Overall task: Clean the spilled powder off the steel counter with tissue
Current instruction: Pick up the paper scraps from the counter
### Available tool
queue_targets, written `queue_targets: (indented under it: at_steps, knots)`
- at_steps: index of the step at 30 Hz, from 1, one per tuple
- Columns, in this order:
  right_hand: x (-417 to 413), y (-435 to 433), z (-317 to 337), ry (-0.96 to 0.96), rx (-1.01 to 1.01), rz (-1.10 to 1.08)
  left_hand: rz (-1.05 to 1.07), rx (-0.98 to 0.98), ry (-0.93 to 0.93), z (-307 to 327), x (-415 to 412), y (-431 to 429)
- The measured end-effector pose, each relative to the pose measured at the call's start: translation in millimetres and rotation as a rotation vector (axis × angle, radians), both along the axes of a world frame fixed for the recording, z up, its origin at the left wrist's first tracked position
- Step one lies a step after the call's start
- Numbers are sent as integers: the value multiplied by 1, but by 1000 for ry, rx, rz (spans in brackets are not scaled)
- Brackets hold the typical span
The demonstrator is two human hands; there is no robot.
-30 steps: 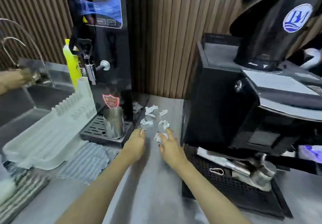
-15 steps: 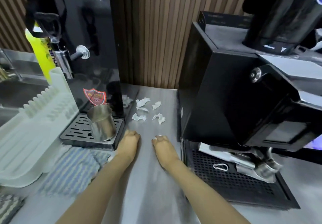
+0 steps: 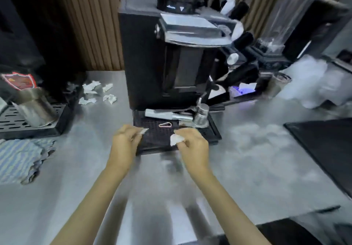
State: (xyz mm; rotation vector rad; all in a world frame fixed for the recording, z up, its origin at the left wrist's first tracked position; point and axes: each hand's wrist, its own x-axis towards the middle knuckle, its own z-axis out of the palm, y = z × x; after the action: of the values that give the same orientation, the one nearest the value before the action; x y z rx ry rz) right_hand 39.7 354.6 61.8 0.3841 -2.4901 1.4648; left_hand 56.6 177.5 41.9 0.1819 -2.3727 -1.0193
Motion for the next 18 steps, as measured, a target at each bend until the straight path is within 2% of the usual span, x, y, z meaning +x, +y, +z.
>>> queue_targets:
  at_steps: [4,9,13,15,18]
  knots:
    - [48,138,9,-98,-110,-237,-133,53,13,8,29,117]
    - [127,297,2,-156,-75,-549,-420,187,-61,-3,68,272]
    - [183,366,-11,-173,-128,-589,-636,144,-115,-21,96,363]
    - [202,390,-22,-130,-94,-646,-714,117,-156,-33,106,396]
    - [219,420,-54,-171,33,-766,-865,9,-223,-56,115,435]
